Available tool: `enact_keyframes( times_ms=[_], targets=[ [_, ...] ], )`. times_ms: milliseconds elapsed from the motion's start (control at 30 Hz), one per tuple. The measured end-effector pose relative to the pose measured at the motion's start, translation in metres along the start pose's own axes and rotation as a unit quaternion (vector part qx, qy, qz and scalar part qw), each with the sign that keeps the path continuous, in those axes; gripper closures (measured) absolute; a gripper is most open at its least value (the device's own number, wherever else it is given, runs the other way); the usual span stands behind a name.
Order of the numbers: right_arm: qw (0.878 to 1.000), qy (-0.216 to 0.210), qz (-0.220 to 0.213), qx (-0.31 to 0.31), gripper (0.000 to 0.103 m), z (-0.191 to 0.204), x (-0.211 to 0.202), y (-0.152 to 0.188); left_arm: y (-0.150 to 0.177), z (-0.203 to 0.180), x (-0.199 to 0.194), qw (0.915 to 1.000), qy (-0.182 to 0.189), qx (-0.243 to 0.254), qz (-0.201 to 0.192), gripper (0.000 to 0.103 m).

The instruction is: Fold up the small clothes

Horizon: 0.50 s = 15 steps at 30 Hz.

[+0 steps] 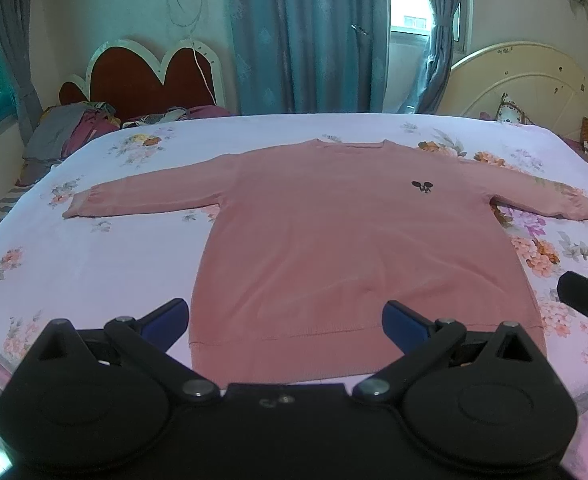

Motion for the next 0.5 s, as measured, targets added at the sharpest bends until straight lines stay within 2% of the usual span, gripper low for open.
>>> enact_keyframes(
  times_ms=[500],
  targets=[
    [1.000, 0.017, 0.011, 0.016, 0.000, -0.015, 0.040, -0.017, -0.032, -0.007, 0.040, 0.9998, 0.002, 0.011, 0.015, 0.000]
  ],
)
Point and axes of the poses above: each gripper's, at about its wrist camera, not at the fingertips, and x roughly the way its jaws point, z to its left, y to its underside, the point moved 6 cm from there along x, roughly the way its jaws point, and after that the axes turned 11 degrees about z, right-handed, at the moved point
